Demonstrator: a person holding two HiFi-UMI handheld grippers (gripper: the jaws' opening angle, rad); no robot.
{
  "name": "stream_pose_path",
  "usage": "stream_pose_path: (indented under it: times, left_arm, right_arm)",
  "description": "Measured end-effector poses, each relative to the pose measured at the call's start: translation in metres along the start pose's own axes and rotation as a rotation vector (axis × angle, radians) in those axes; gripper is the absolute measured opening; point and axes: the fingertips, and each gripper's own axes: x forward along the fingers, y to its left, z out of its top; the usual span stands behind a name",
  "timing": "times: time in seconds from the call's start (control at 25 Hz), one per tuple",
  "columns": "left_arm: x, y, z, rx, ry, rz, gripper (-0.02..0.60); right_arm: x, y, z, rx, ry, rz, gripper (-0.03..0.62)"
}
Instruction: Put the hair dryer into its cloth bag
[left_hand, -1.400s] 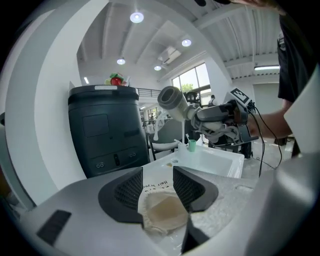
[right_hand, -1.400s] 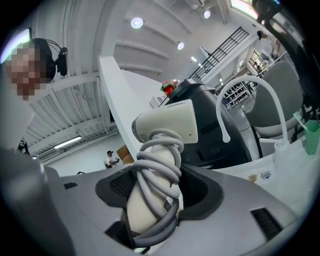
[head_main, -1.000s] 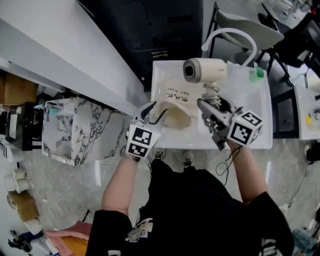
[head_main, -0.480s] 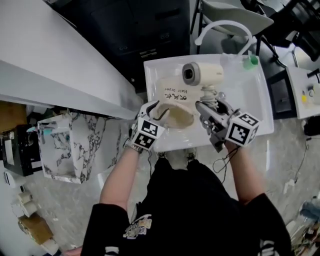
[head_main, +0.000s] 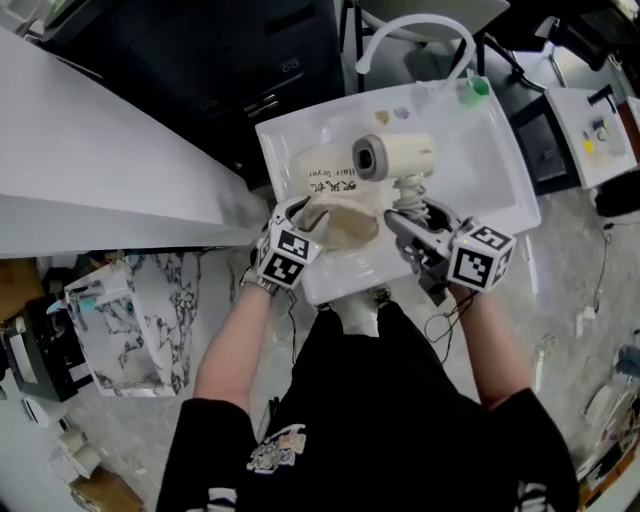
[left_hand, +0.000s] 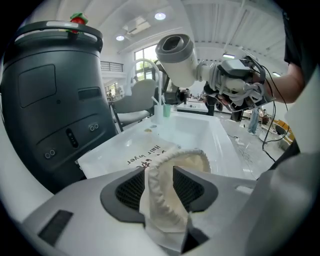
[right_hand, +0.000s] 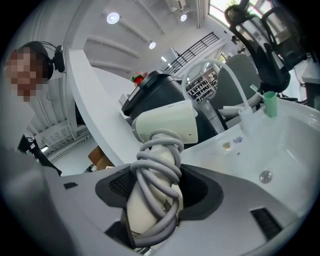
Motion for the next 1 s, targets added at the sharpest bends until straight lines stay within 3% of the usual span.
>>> stream_pose_path:
  times: [0.2,0.44,1.0]
  left_arm:
    - [0.005,0.000,0.003,0.000,-0.020,-0.033,0.157]
    - [0.002,0.002,0.001,-0.029,-0.023,-0.049,0.063]
    - [0.000,0.002,0.006,-0.153,-0.073,-0.141,0.052]
  right_arm:
    - [-0.003,-0.003,-0.027,0.049,0.031,-0.033,0.249]
    - [-0.002,0.002,-0.062,0.098,0.070,-0.049,0.249]
    - [-0.003,0.006,-0.167,0.181,0.330,-0.076,0.249]
